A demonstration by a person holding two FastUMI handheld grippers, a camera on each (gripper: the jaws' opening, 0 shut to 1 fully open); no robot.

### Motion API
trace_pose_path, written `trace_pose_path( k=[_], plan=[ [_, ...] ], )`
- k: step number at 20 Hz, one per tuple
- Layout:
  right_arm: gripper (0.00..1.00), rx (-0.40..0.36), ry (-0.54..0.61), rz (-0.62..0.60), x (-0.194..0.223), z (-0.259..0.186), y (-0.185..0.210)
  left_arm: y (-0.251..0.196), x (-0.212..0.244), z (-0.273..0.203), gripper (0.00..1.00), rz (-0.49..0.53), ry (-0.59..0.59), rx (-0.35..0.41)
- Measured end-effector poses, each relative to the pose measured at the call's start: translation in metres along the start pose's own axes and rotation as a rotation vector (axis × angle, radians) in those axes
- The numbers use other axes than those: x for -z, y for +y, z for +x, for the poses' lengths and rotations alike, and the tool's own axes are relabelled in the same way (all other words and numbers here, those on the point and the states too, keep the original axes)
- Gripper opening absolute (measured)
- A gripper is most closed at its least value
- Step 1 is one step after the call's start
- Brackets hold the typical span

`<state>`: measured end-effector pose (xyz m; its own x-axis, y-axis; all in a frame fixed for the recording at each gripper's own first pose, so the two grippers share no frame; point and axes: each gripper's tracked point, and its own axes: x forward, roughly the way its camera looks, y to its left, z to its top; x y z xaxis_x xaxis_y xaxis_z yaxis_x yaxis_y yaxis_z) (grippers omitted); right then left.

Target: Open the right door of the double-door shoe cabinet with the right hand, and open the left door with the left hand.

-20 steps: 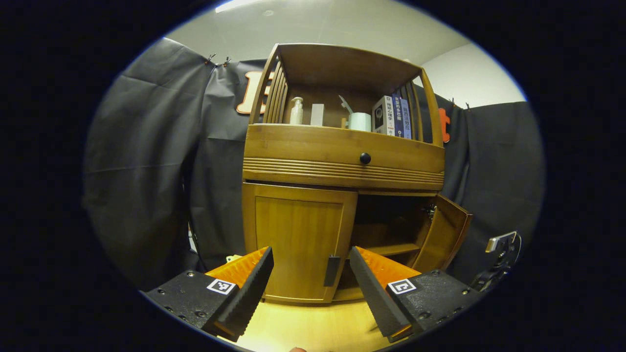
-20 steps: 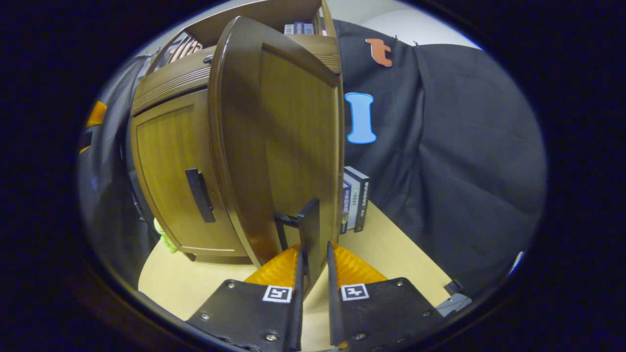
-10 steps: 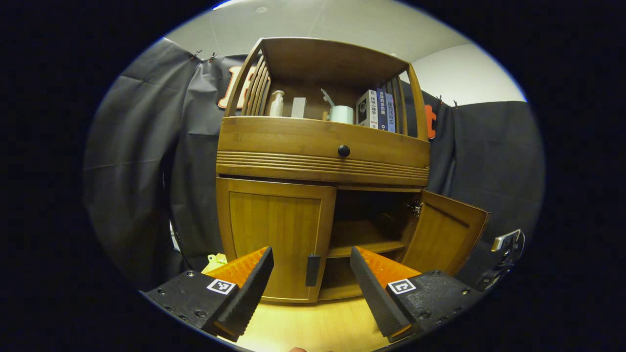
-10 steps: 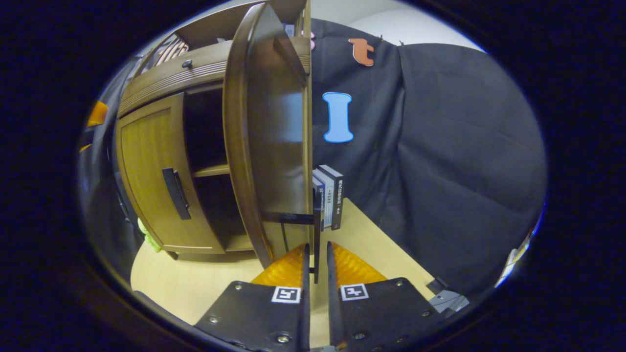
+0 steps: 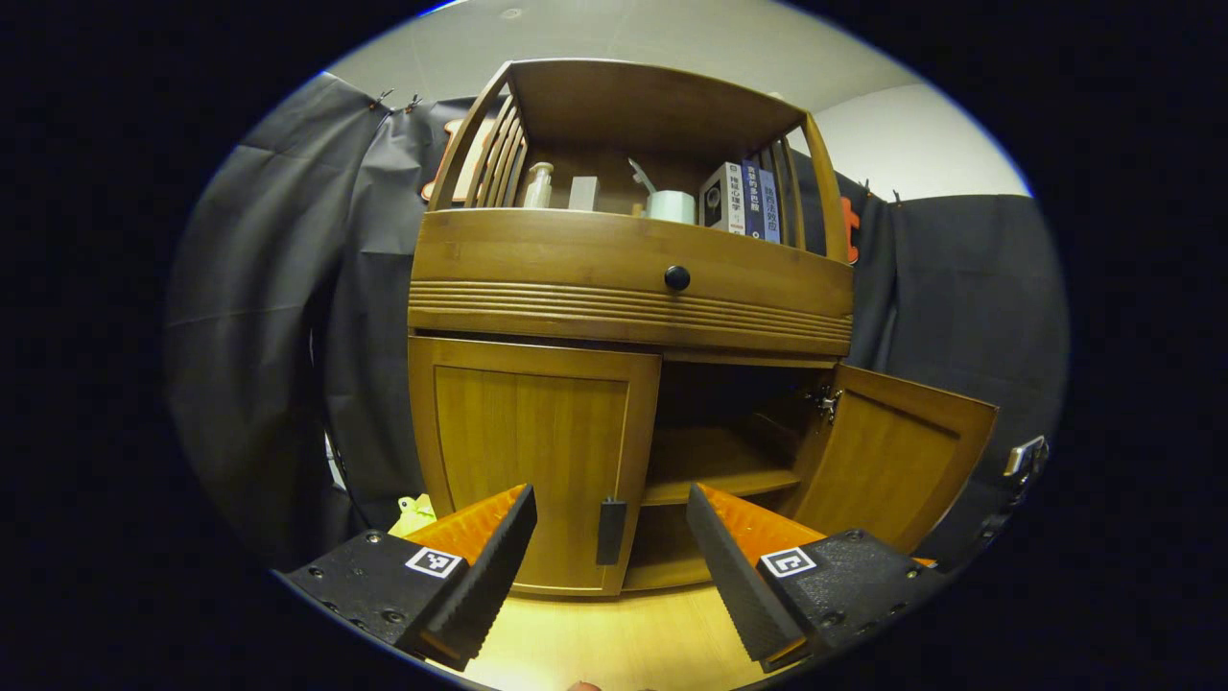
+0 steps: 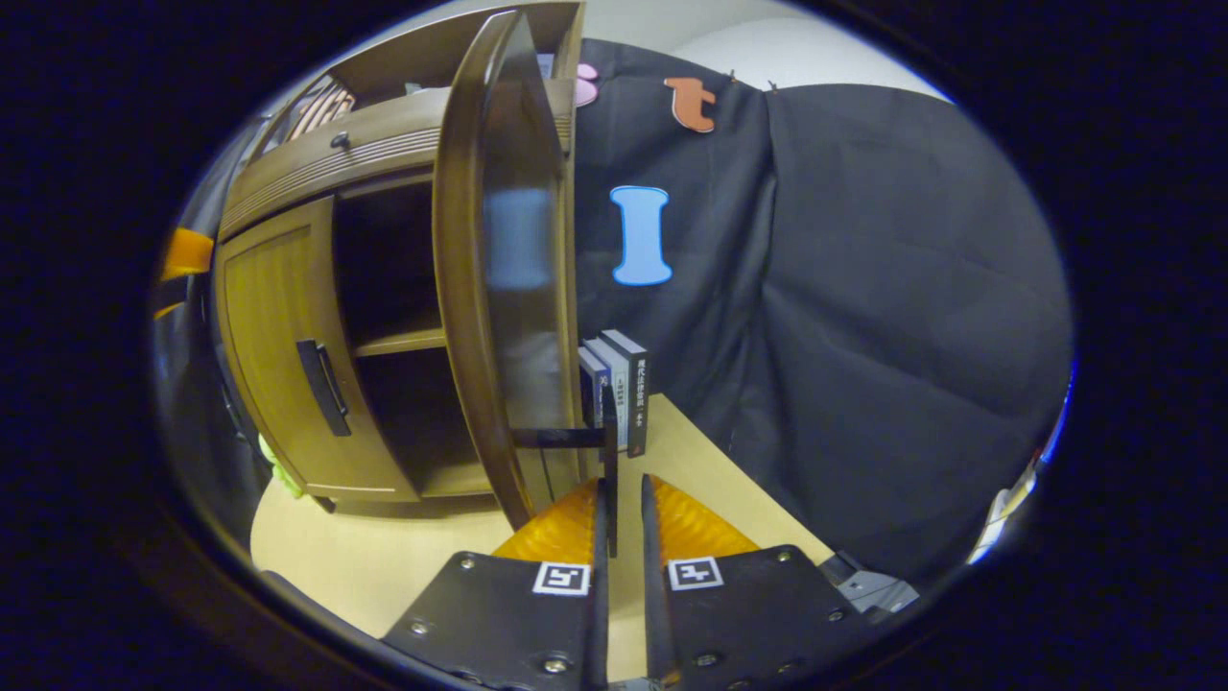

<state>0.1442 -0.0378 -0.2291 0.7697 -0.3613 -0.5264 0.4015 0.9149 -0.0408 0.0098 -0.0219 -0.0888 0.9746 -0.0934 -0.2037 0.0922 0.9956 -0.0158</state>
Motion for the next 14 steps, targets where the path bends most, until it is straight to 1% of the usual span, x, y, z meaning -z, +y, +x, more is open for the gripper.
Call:
trace_pose_path(
  k=[1, 6, 8, 12, 13, 14],
  plan=[
    [0.15, -0.002, 0.001, 0.009, -0.001, 0.0, -0.002, 0.001, 0.001, 0.004, 0.97, 0.003, 0.003, -0.003],
    [0.16, 0.019, -0.009, -0.003, -0.005, -0.005, -0.017, -0.001, 0.011, 0.022, 0.98, 0.012, 0.013, -0.003],
    [0.16, 0.047, -0.03, -0.013, -0.012, -0.011, -0.03, -0.001, 0.017, 0.032, 0.98, 0.016, 0.018, 0.001],
    [0.16, 0.127, -0.056, -0.034, -0.02, -0.014, -0.063, 0.001, 0.033, 0.054, 0.98, 0.018, 0.046, 0.002],
    [0.16, 0.141, -0.057, -0.029, -0.021, -0.016, -0.071, 0.002, 0.038, 0.06, 0.97, 0.015, 0.057, 0.002],
    [0.16, 0.129, -0.058, -0.013, -0.023, -0.017, -0.071, 0.003, 0.044, 0.065, 0.98, 0.012, 0.068, 0.003]
  ],
)
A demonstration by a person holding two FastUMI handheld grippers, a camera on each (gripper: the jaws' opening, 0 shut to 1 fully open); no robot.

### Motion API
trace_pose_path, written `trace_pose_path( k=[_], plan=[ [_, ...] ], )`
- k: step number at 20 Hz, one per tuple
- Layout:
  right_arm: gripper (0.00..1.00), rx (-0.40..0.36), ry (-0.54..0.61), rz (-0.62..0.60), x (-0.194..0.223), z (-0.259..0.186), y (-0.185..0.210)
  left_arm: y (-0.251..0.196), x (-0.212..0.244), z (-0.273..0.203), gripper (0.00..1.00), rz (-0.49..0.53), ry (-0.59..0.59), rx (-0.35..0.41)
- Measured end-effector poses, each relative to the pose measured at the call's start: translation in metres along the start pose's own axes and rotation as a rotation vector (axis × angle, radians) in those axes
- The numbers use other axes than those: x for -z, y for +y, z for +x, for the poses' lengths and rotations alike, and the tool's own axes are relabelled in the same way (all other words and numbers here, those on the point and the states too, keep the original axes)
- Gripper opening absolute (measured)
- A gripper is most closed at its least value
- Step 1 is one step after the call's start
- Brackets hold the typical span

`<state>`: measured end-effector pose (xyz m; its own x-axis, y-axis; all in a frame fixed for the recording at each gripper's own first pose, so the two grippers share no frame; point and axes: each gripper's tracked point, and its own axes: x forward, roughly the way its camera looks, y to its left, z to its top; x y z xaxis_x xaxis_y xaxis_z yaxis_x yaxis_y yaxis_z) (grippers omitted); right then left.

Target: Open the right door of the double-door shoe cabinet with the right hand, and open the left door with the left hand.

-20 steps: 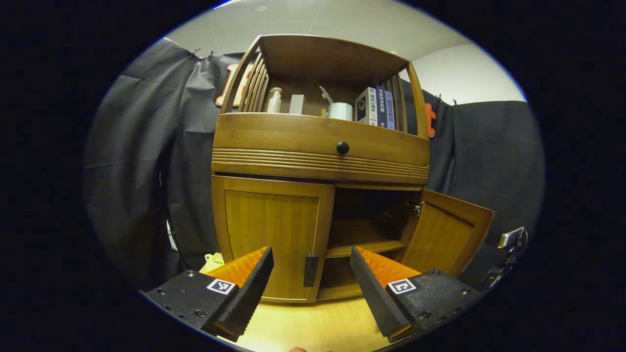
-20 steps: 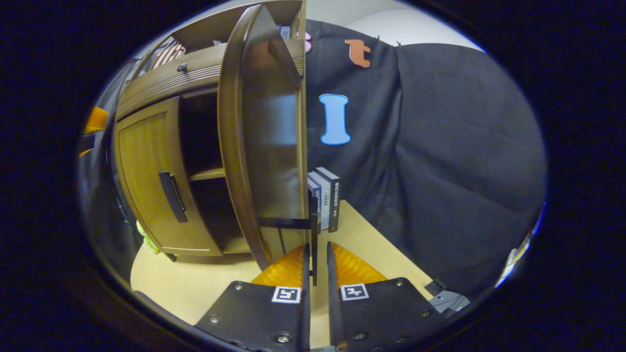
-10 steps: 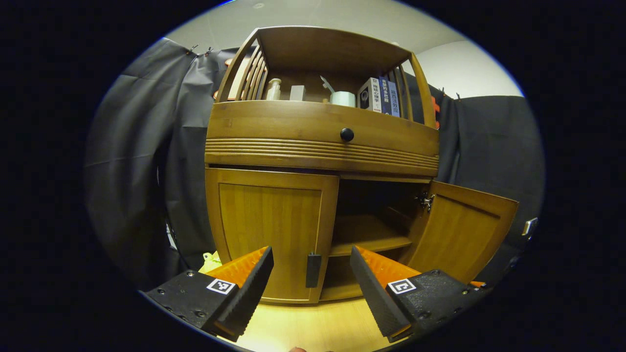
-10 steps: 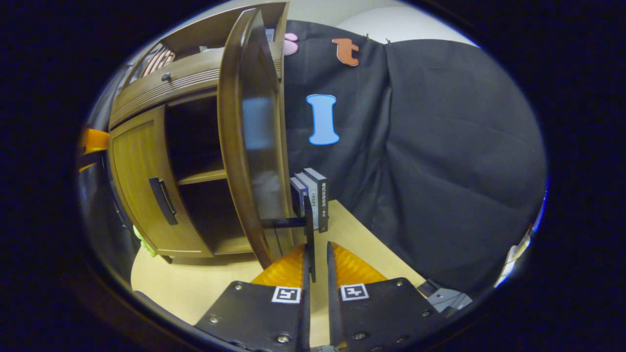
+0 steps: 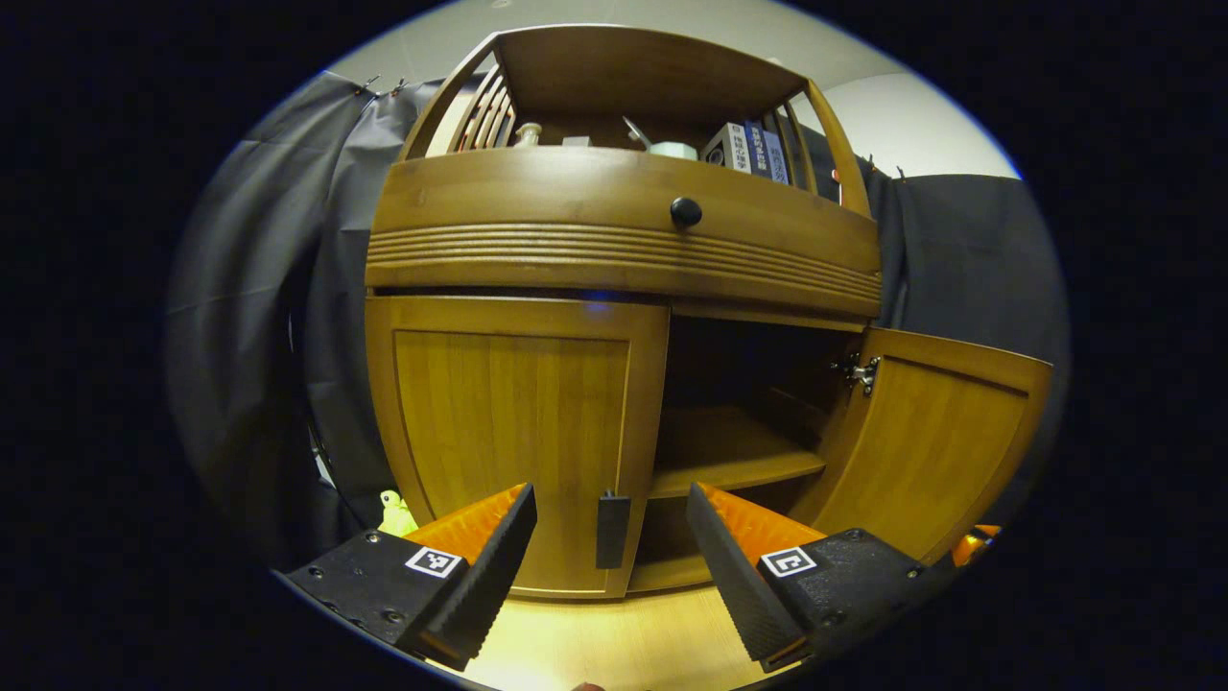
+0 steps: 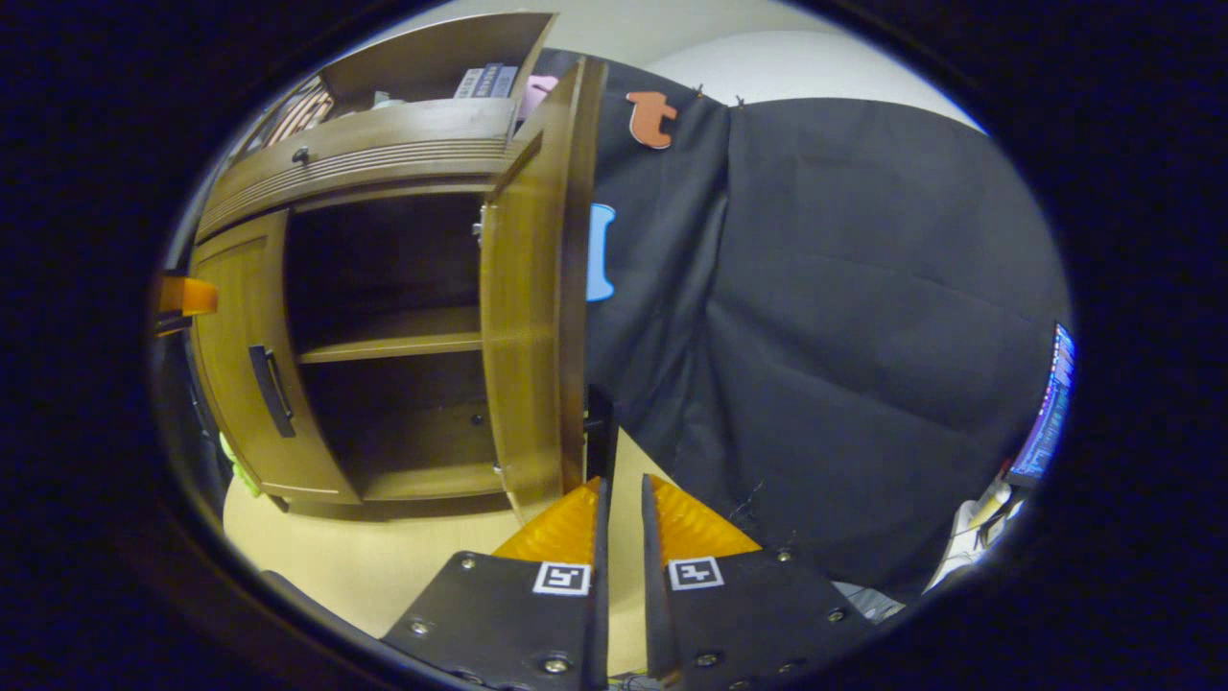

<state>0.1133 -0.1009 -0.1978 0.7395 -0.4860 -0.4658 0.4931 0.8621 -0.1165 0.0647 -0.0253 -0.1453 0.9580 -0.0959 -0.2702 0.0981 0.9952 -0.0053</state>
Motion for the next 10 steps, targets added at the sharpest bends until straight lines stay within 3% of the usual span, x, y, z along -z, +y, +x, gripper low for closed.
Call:
trace_pose_path(
  k=[10],
  plan=[
    [0.16, 0.022, -0.08, 0.03, -0.042, -0.027, -0.01, 0.015, 0.06, 0.063, 0.93, -0.005, 0.128, -0.017]
  ],
)
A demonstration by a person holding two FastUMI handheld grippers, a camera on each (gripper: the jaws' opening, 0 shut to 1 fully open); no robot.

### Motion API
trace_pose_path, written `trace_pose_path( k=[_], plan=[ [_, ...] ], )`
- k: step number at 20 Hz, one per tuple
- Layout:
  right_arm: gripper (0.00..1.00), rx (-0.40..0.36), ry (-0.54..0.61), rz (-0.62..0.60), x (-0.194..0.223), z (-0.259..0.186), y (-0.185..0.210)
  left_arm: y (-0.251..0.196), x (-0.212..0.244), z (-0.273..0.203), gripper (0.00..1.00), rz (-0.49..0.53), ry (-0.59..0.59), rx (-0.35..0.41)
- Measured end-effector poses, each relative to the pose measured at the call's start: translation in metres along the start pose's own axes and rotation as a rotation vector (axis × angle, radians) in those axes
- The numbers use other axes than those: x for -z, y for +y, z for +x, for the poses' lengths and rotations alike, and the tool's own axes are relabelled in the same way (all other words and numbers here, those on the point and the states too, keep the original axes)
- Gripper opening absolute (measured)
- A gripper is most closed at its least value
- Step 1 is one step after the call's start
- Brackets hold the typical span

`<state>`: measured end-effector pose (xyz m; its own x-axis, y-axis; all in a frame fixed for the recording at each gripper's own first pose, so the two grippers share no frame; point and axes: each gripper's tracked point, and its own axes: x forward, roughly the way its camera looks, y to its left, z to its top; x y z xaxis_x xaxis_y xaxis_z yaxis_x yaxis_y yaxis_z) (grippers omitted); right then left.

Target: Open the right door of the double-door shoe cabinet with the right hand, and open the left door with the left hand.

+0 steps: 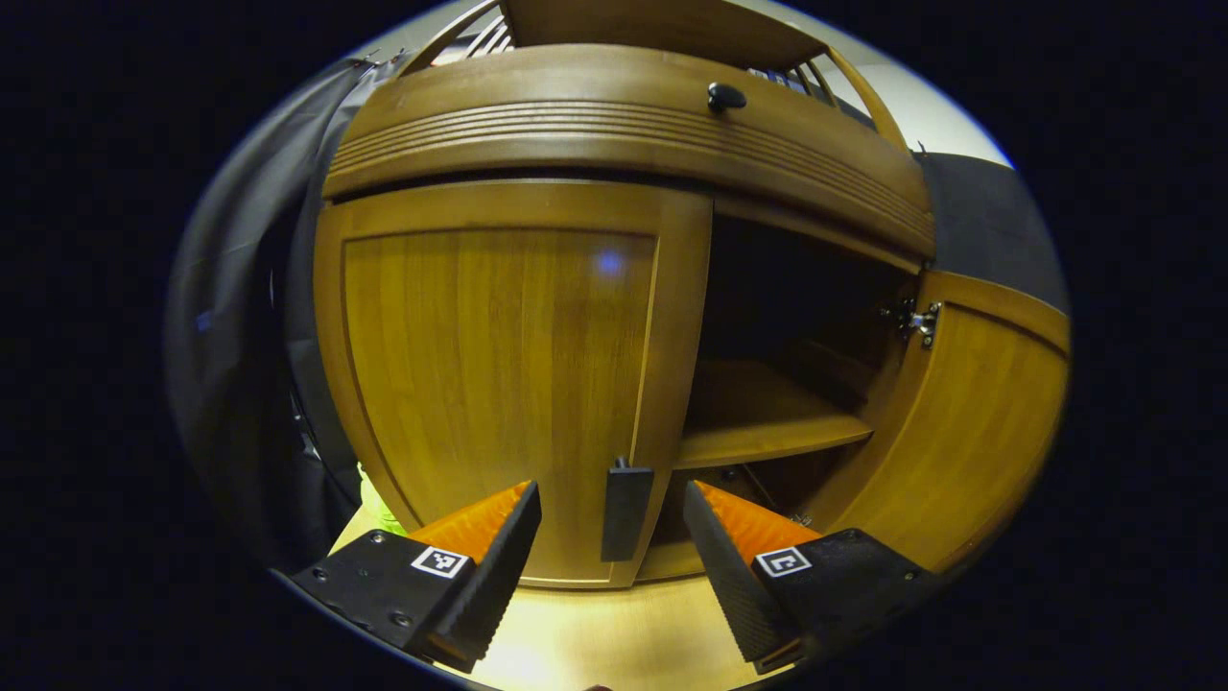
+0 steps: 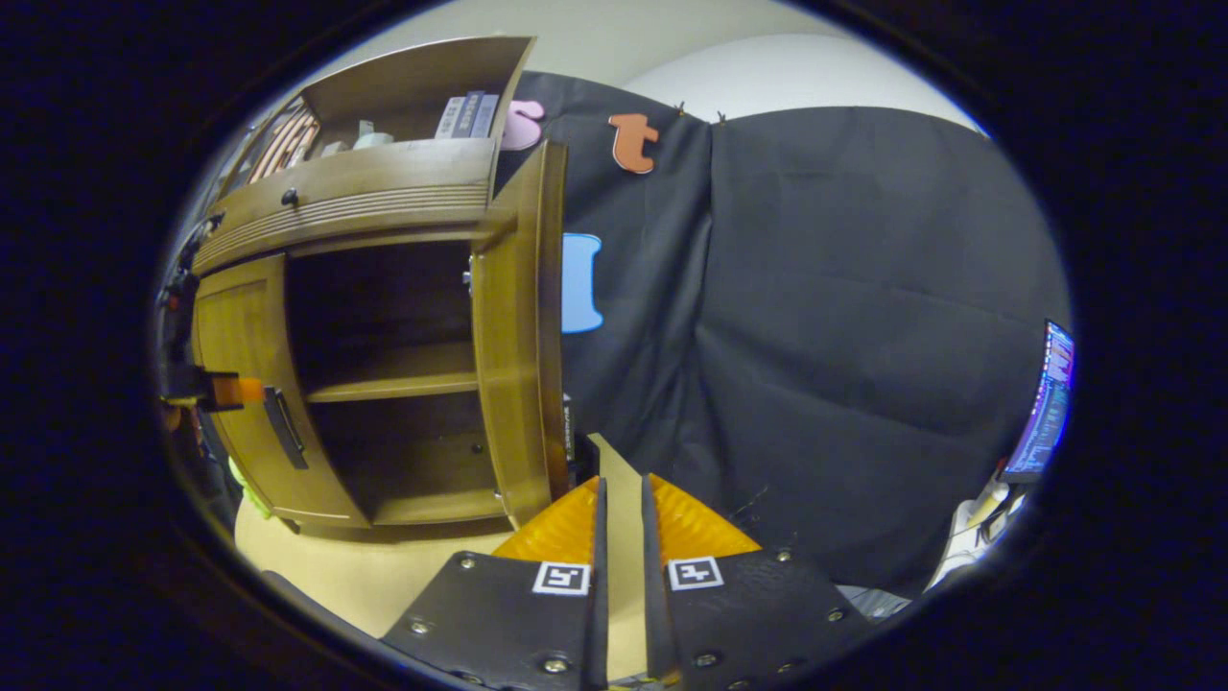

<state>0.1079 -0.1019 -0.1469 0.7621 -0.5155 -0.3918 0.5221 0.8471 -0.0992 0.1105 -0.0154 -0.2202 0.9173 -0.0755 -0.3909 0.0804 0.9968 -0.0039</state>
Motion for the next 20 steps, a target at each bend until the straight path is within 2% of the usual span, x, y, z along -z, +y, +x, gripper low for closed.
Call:
trace_pose_path(
  k=[2, 6, 10, 12, 13, 16, 20],
  plan=[
    [0.16, 0.007, -0.015, 0.007, -0.006, -0.006, -0.003, 0.001, 0.007, 0.013, 0.87, 0.005, 0.01, 0.001],
    [0.15, 0.033, -0.031, 0.03, -0.012, -0.015, -0.008, 0.0, 0.018, 0.038, 0.85, 0.013, 0.033, 0.015],
    [0.16, 0.064, -0.025, 0.042, -0.007, -0.021, -0.015, 0.002, 0.029, 0.057, 0.82, 0.037, 0.04, -0.004],
    [0.16, 0.079, -0.022, 0.045, -0.005, -0.026, -0.019, 0.003, 0.032, 0.06, 0.68, 0.035, 0.044, -0.002],
    [0.16, 0.083, -0.022, 0.047, -0.004, -0.028, -0.021, 0.0, 0.034, 0.062, 0.56, 0.028, 0.049, 0.004],
    [0.15, 0.089, -0.026, 0.055, -0.005, -0.032, -0.023, -0.003, 0.036, 0.064, 0.51, 0.013, 0.049, 0.018],
    [0.16, 0.068, -0.032, 0.058, -0.008, -0.032, -0.014, -0.006, 0.036, 0.064, 0.38, 0.02, 0.042, 0.032]
  ],
)
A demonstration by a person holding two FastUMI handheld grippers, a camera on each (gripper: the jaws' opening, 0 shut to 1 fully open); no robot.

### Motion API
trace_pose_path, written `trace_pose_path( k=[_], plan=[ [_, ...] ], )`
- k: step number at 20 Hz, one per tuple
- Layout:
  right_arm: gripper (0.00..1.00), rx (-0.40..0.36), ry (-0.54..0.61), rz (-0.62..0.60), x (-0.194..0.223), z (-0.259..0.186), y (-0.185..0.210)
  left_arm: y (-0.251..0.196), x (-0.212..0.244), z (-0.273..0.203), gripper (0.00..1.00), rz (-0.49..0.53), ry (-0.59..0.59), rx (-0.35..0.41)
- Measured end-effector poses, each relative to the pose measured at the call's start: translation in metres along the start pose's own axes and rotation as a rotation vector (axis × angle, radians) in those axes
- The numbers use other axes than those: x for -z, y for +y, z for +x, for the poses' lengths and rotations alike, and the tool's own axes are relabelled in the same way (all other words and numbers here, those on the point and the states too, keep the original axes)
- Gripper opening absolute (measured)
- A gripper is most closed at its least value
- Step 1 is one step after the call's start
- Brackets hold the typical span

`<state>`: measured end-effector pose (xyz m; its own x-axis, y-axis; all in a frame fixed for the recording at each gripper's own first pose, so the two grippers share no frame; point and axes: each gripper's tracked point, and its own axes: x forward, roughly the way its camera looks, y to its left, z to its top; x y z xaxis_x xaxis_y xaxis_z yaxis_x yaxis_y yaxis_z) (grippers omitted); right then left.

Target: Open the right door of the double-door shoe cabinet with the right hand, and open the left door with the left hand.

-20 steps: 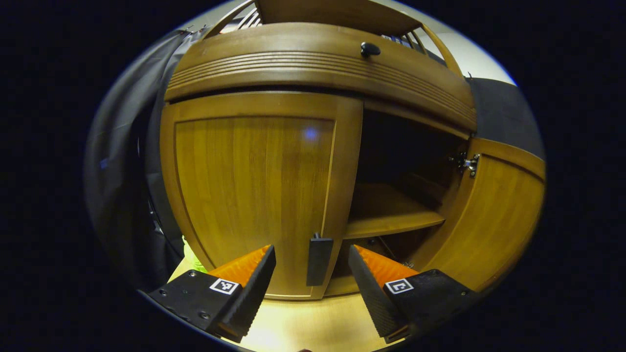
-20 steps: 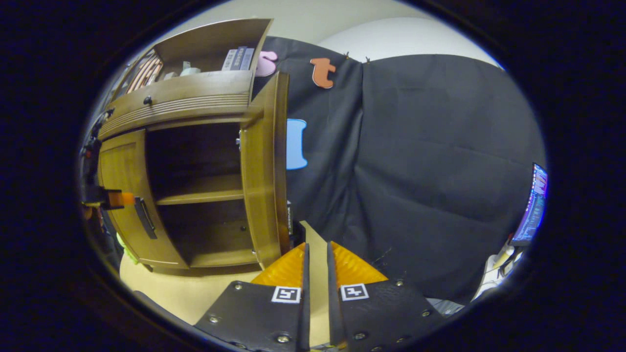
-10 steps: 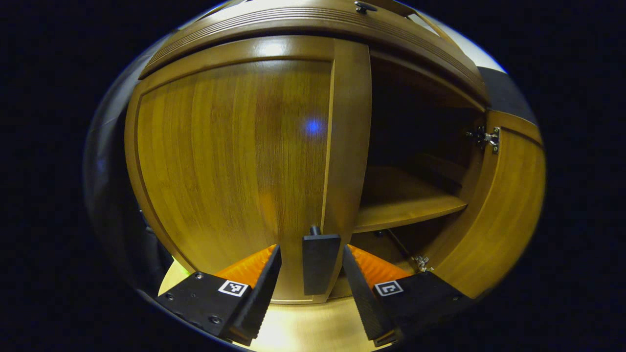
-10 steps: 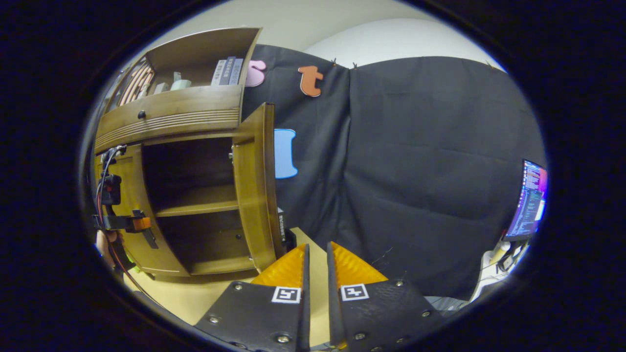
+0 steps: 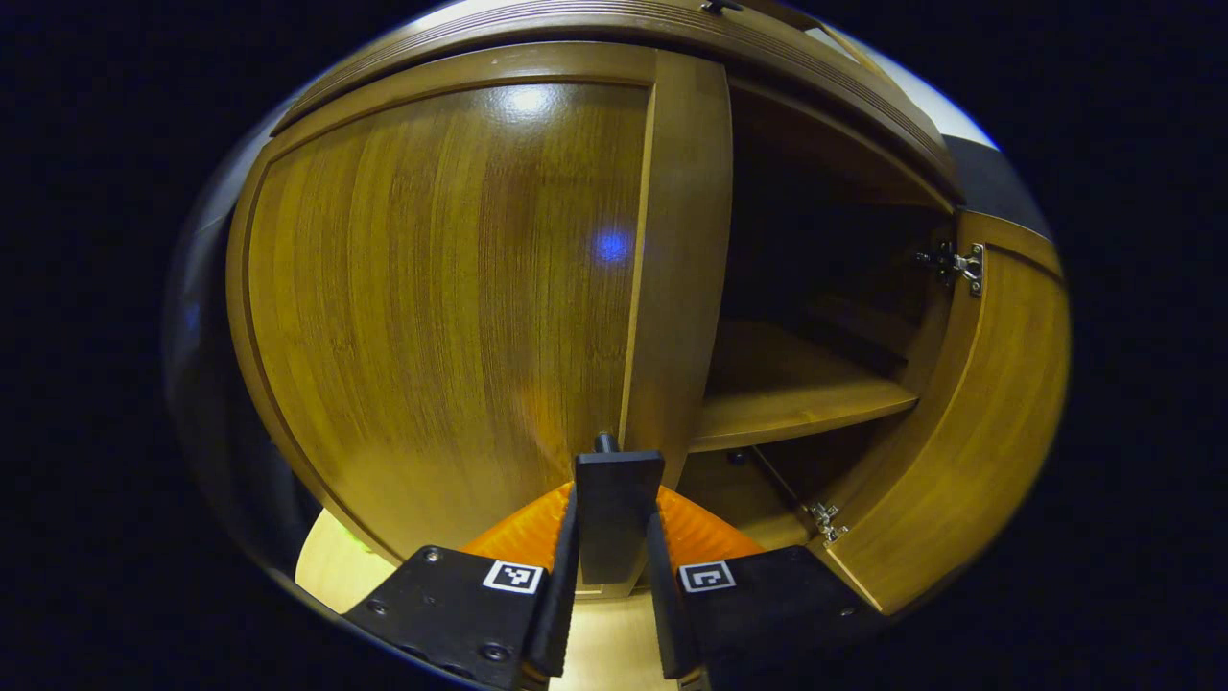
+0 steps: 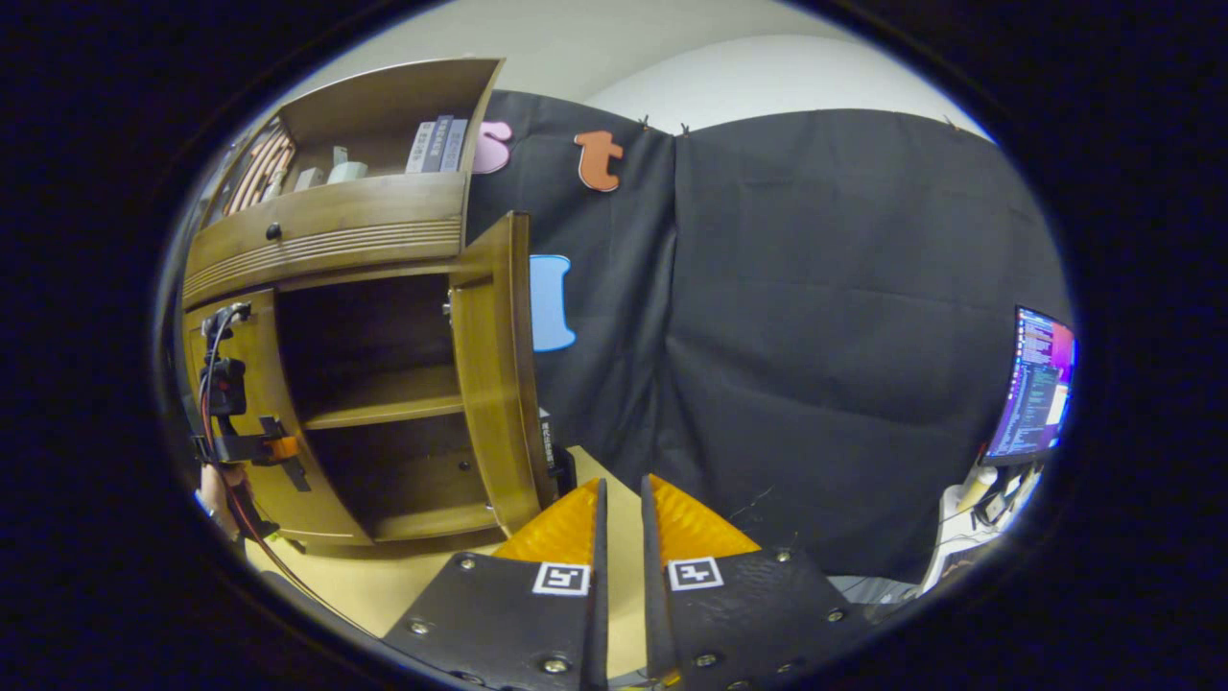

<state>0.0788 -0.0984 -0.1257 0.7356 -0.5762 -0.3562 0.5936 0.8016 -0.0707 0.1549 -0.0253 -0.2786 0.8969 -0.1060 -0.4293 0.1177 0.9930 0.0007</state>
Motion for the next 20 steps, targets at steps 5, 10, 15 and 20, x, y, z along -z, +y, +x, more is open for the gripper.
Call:
trace_pose_path(
  k=[5, 10, 15, 20],
  plan=[
    [0.16, -0.043, 0.001, -0.009, 0.0, -0.004, 0.011, 0.002, 0.001, -0.006, 0.33, 0.001, -0.009, 0.004],
    [0.15, -0.088, 0.007, -0.012, 0.0, -0.007, 0.021, 0.002, 0.004, -0.02, 0.32, 0.003, -0.013, 0.003],
    [0.16, -0.147, 0.015, -0.031, 0.001, -0.007, 0.035, 0.004, 0.01, -0.04, 0.31, 0.002, -0.021, 0.001],
    [0.16, -0.222, 0.027, -0.05, 0.008, -0.007, 0.047, 0.008, 0.015, -0.058, 0.31, -0.021, -0.025, -0.015]
  ],
)
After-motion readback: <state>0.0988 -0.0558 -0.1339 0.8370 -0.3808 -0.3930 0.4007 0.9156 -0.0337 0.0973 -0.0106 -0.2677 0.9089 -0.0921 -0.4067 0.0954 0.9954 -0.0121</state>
